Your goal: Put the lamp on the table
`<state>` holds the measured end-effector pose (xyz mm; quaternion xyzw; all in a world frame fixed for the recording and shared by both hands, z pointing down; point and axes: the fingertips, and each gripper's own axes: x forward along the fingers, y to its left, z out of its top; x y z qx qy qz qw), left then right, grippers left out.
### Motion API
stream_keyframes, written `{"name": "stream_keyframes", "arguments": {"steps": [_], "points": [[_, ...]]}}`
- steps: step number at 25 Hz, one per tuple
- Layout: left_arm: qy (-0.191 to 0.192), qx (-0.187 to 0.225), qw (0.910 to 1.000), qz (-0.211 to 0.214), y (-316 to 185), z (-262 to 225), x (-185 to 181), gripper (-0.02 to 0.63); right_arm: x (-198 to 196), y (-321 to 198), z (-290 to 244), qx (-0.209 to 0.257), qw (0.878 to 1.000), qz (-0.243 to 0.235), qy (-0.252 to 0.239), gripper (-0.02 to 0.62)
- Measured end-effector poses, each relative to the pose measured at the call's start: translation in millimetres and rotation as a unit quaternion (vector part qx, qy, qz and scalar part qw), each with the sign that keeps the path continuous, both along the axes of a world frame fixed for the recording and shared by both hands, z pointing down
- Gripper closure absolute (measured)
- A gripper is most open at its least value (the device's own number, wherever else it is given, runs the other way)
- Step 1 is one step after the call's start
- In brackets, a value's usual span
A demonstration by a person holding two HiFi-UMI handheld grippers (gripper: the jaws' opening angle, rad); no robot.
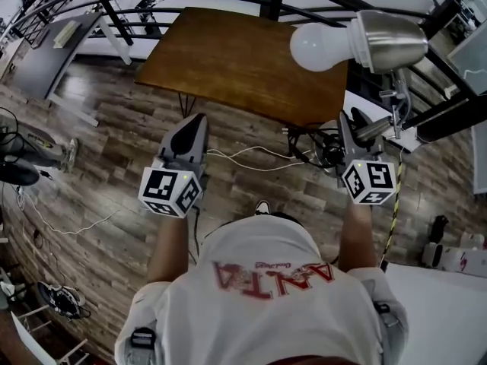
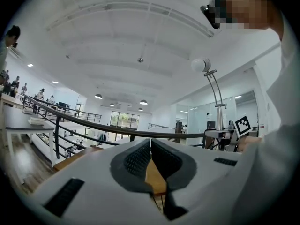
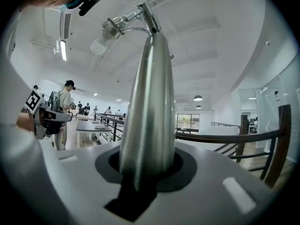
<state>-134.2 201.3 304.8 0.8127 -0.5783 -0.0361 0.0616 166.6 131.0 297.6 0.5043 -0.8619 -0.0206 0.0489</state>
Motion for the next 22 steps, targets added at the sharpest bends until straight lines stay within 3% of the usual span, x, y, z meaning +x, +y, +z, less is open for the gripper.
{"name": "stream_keyframes", "arguments": {"steps": [12, 22], "points": [[0.005, -0.003, 0.9999, -0.014, -108.8, 8.9, 37.9, 0.594, 32.2, -123.5, 9.5, -0.005, 1.0, -0.016, 0.008, 0.479], [0.004, -0.009, 0.9998, 0.015, -190.5, 17.3, 1.9, 0.594, 6.7, -194.2, 34.0, -0.031, 0.999, 0.02, 0.0, 0.479]]}}
